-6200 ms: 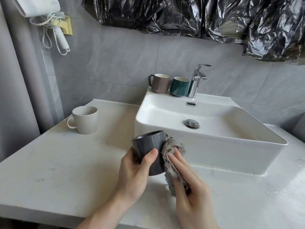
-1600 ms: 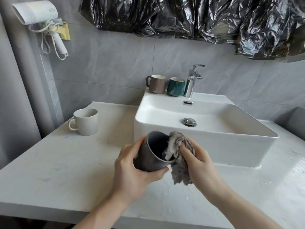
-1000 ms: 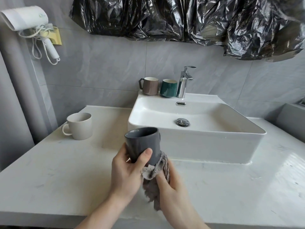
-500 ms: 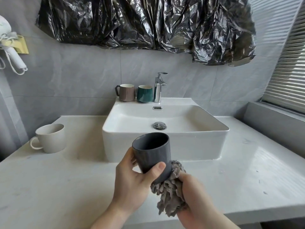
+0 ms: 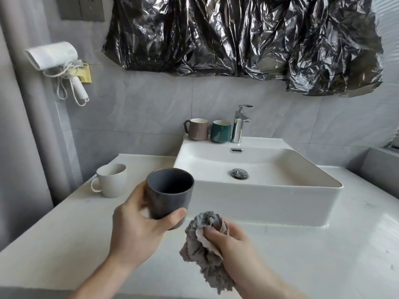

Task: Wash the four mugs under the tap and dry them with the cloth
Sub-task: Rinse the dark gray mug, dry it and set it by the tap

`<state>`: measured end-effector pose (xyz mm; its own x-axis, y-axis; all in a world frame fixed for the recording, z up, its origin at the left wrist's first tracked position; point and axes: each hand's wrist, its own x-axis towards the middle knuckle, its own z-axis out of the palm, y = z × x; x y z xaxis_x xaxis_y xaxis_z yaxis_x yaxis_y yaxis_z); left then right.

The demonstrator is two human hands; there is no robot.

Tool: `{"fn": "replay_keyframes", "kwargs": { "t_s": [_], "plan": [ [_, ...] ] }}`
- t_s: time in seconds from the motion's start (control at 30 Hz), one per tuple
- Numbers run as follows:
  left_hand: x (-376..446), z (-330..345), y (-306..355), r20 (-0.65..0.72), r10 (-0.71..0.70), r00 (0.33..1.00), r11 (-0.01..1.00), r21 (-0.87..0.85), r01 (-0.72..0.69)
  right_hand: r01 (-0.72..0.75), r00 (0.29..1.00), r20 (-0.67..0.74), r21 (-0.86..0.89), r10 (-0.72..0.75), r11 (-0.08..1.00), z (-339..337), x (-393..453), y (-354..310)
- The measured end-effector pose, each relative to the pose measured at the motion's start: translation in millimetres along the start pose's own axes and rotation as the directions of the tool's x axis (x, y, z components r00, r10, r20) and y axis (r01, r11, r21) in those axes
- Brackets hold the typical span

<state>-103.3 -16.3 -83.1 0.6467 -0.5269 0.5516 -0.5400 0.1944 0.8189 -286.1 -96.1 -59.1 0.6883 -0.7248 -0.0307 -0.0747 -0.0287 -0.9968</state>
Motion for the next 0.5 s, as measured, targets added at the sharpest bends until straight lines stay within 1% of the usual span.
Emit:
{"fn": "replay_keyframes", "kwargs": {
  "t_s": [0.03,0.13,0.23,0.33,0.43,0.5],
  "plan": [
    [5.4,-13.7,-6.2,-0.039,-0.011,0.999,0.999,0.033,0.013,0.049,0.999,0.018,-0.021,-0.049,0.999,7.0,5.2,-7.6],
    [16.4,-51.0,-22.0,-0.132,-0.07,0.989,0.998,-0.003,0.071,0.175,0.983,0.063,-0.058,-0.171,0.983,27.9,24.9,-37.7],
    [21.7,-76.9,-25.7,-0.172,-0.057,0.984,0.998,-0.033,0.052,0.292,0.954,0.109,-0.151,-0.278,0.944,52.4,59.1,-52.5],
    [25.7,-94.0,-28.4,-0.155,-0.048,0.987,0.997,-0.06,0.039,0.323,0.946,0.122,-0.253,-0.301,0.912,74.8,100.5,-57.2],
    [28.5,-106.5,-35.1,-0.149,-0.06,0.987,0.997,-0.065,0.05,0.338,0.94,0.169,-0.359,-0.295,0.87,98.2,137.7,-63.5],
    [31.7,-112.7,-40.7,-0.148,-0.069,0.987,0.996,-0.073,0.058,0.346,0.938,0.187,-0.454,-0.292,0.821,110.1,163.3,-62.6]
  ]
}}
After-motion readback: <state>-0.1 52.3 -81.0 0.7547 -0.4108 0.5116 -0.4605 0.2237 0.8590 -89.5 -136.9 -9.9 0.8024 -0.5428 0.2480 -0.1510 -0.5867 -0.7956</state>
